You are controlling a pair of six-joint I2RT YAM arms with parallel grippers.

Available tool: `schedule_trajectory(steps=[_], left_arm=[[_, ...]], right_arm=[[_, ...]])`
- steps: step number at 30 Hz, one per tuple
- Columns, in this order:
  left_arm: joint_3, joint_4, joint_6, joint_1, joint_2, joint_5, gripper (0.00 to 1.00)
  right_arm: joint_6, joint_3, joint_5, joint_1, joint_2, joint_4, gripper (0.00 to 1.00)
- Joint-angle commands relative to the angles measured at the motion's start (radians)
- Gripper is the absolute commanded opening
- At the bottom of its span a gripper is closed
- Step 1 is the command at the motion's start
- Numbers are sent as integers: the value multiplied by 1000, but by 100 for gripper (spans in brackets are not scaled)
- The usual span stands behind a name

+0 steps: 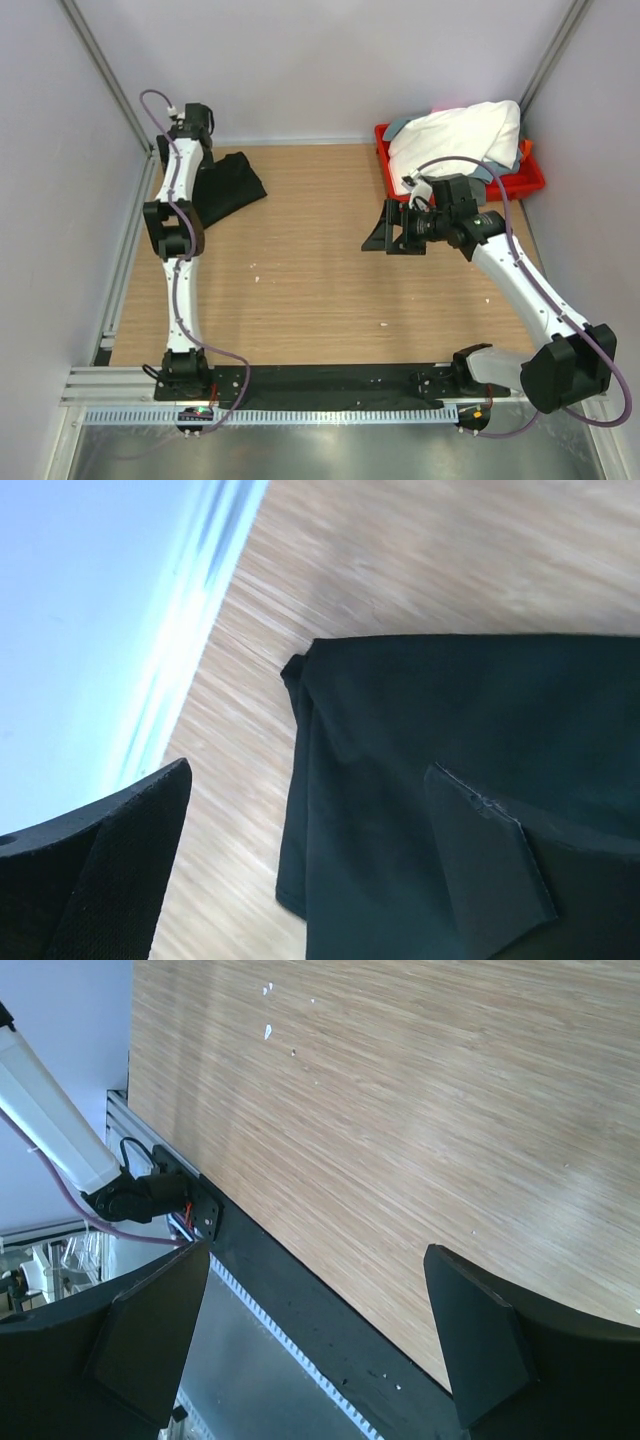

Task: Fold and stack the t-shirts
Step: Neatly place the folded tshirt to the corner

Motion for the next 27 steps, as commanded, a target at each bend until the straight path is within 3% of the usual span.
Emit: schedule_trajectory(steps=[1, 4, 8, 10, 12, 15, 18, 27], left_arm=[[-3, 80, 19, -82, -186, -76, 100], [-125, 124, -4, -160, -302, -42, 100], [-133, 49, -114, -230, -300, 111, 99], [-114, -6, -240, -227, -251, 137, 100], [-131, -32, -315, -194, -229, 251, 97], [-255, 53, -447, -139, -227, 372, 93], [-353, 135, -522, -105, -247, 374, 92], [-382, 117, -613, -100, -180, 380, 91]], right_arm=[[11, -1, -23, 2, -9, 62, 95], [15, 4, -25, 2, 20, 82, 95], [23, 9, -14, 2, 20, 93, 95], [35, 7, -11, 2, 5, 97, 95], [40, 2, -10, 2, -10, 90, 95], [34, -5, -2, 2, -45, 68, 95], [14, -4, 18, 2, -72, 39, 95], [-18, -24, 26, 2, -62, 41, 95]])
